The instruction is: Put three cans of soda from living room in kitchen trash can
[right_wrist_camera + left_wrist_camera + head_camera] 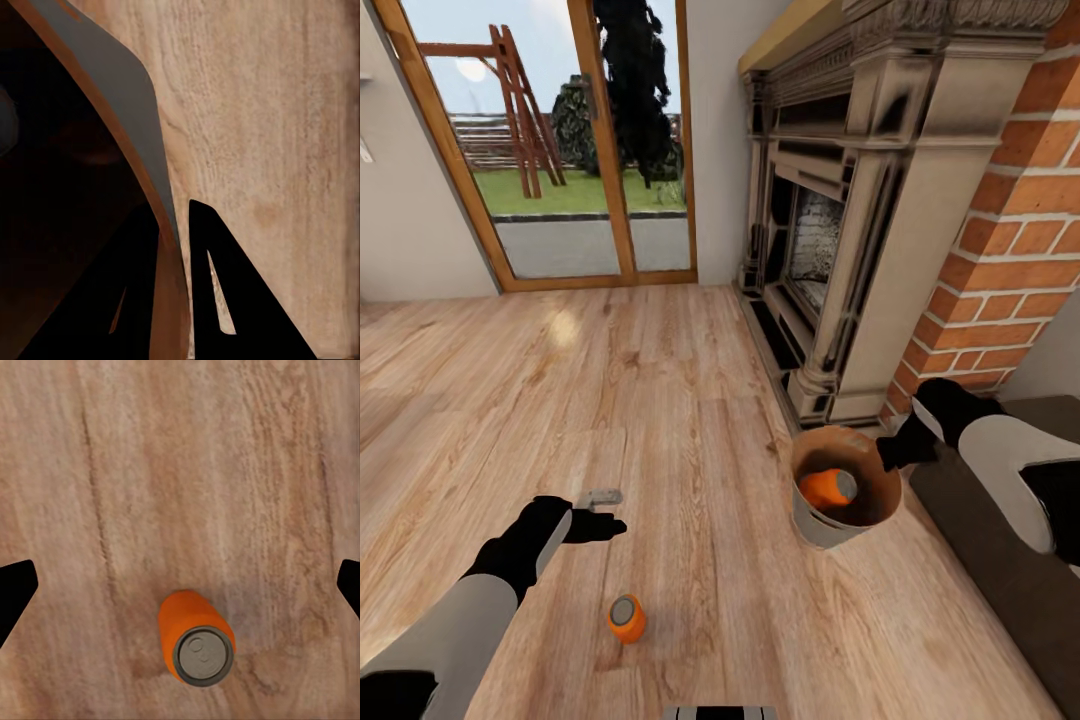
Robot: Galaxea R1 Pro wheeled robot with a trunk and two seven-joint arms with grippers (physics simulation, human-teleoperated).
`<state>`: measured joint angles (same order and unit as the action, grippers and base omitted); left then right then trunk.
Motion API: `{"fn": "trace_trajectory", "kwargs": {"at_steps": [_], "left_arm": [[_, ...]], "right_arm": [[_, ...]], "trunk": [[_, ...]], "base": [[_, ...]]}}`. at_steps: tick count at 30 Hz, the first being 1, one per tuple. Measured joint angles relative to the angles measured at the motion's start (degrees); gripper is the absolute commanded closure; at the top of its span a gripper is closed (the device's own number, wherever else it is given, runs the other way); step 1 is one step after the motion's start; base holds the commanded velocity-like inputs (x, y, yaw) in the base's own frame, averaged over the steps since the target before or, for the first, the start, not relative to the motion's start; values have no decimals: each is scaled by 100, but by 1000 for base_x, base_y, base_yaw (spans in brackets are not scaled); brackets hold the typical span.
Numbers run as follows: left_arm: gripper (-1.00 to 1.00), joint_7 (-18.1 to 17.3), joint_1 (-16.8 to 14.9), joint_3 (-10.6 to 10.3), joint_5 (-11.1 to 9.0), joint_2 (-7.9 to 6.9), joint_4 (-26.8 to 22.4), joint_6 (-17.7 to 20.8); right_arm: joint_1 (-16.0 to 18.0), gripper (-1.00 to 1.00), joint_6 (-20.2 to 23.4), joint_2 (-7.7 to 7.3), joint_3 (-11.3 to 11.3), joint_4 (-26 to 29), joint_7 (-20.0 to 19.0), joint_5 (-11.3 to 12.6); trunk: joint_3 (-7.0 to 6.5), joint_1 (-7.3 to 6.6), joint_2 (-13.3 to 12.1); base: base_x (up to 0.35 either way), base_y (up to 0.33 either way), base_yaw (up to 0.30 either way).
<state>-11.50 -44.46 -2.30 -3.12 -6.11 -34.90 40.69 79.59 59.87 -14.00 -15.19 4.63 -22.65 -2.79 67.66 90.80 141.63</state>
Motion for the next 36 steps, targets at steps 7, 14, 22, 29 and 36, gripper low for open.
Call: {"fn": "trace_trajectory", "kwargs": {"at_steps": [7, 14, 22, 29, 36], "left_arm": [[-100, -1, -1, 30, 10, 0, 30, 58], [-100, 6, -1, 36, 21, -2, 71, 176], [-100, 10, -1, 37, 43, -4, 78, 195], [-100, 50, -1, 37, 49, -4, 85, 409], [-100, 70, -1, 29, 57, -4, 86, 545]], "right_arm": [[111, 100, -27, -266, -167, -80, -2, -210], [210, 100, -2, -324, -97, -120, -10, -19], [342, 100, -12, -331, -519, -144, -7, -102], [915, 100, -3, -297, -498, -576, -18, -15], [1160, 100, -17, -285, -596, -694, -9, -100]], "trunk": [[0, 0, 0], [36, 44, 78], [208, 105, 167], [412, 123, 177], [590, 141, 186]], "base": [[0, 0, 0], [0, 0, 0], [0, 0, 0], [0, 0, 0], [0, 0, 0]]}}
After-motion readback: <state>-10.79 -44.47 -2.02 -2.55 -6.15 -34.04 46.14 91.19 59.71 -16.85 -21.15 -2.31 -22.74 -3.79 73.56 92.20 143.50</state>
